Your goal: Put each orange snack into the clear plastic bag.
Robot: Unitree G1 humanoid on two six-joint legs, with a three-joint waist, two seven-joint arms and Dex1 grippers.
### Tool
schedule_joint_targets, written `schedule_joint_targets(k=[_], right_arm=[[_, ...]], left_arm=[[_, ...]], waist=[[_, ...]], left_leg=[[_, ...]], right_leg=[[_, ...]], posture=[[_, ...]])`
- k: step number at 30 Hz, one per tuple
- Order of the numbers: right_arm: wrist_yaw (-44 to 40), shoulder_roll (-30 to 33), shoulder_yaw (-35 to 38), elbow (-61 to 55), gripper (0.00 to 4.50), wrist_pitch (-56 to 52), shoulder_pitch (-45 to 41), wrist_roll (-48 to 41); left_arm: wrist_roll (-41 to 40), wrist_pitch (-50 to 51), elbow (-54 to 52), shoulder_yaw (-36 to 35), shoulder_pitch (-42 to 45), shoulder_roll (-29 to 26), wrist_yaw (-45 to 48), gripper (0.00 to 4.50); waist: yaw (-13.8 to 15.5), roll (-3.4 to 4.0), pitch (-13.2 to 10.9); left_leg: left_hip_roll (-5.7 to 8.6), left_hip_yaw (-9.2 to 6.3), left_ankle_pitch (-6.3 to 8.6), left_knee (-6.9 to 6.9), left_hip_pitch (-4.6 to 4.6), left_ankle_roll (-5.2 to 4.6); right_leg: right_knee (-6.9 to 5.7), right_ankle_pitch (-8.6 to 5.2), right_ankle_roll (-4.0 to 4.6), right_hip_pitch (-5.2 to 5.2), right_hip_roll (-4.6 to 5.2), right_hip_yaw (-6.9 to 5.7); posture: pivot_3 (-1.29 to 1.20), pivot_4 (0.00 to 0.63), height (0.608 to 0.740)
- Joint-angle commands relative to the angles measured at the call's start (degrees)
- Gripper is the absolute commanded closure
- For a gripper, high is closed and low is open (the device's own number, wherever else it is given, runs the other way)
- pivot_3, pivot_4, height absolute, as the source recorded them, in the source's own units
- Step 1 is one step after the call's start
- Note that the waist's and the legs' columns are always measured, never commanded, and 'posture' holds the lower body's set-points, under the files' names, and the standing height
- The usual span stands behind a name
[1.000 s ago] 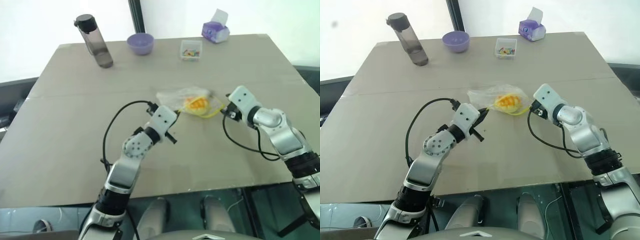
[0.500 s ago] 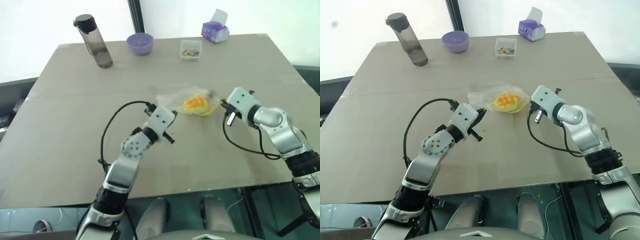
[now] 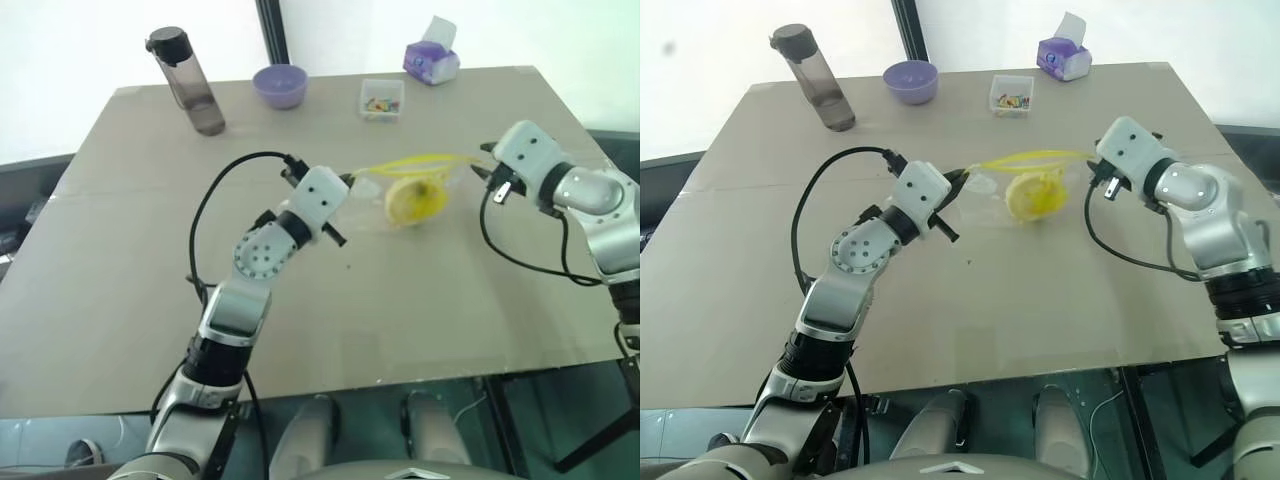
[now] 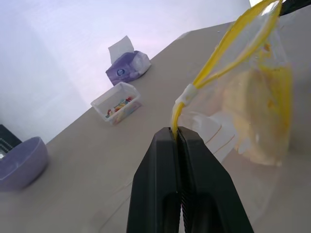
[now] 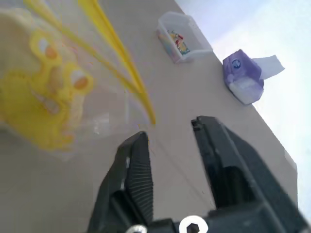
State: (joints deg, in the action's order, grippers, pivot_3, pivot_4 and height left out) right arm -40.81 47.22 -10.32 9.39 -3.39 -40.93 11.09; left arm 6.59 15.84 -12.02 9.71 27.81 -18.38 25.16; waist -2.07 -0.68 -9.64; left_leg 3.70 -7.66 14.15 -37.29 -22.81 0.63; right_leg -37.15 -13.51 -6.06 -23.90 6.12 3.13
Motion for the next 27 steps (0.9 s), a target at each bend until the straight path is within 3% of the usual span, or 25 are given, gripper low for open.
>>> schedule_joint_targets(k=[1,6,9,17,27], right_arm=[[-8.0,4.1,1.4,-5.0,1.18,-1.4,1.3,-2.3],[-16.5,4.2,3.8,-13.6,1.18,-4.4,-2.1,-11.4],[-17.1,0.3,1.7,-16.4,1.18,-6.1,-5.9,-13.0],[-17.1,-8.9,-5.1,-13.6,1.18,-1.6,-11.5,-9.5],[-16.2,-13.9,-7.1,-7.6,1.18,4.8,-13.6,-5.8]], left_arm=[[0.5,-1.0,-1.7,0.5,0.0,0.2,-0.4,4.50],[1.1,-1.3,-2.5,0.8,0.1,-0.7,0.0,4.50],[2.3,-2.7,-2.3,1.9,0.7,-2.2,0.8,4.50],[4.9,-5.7,-1.8,3.2,2.1,-5.2,2.7,4.50],[7.9,-4.7,-4.1,4.4,3.6,-7.1,5.5,4.50]], waist=[[0.0,0.00,0.0],[-0.5,0.01,0.0],[-0.5,0.01,0.0],[0.2,-0.01,0.0],[-0.2,-0.01,0.0]], left_leg=[[0.00,0.00,0.00,0.00,-0.01,0.00],[-0.02,0.01,0.00,0.00,0.01,0.00],[-0.03,0.00,0.00,-0.01,0.04,0.00],[0.01,-0.10,0.00,-0.06,-0.04,0.00],[0.01,-0.14,0.00,-0.02,-0.04,0.01]], right_leg=[[0.00,0.00,0.00,0.00,0.00,0.00],[0.00,0.00,0.00,-0.01,-0.01,0.01],[-0.05,0.00,-0.01,0.00,-0.02,-0.01],[0.01,0.01,0.00,0.02,0.03,-0.10],[-0.02,0.01,0.00,-0.02,0.01,-0.12]], posture=[[0.00,0.150,0.739],[0.00,0.150,0.739],[0.00,0.150,0.739],[0.00,0.150,0.739],[0.00,0.150,0.739]])
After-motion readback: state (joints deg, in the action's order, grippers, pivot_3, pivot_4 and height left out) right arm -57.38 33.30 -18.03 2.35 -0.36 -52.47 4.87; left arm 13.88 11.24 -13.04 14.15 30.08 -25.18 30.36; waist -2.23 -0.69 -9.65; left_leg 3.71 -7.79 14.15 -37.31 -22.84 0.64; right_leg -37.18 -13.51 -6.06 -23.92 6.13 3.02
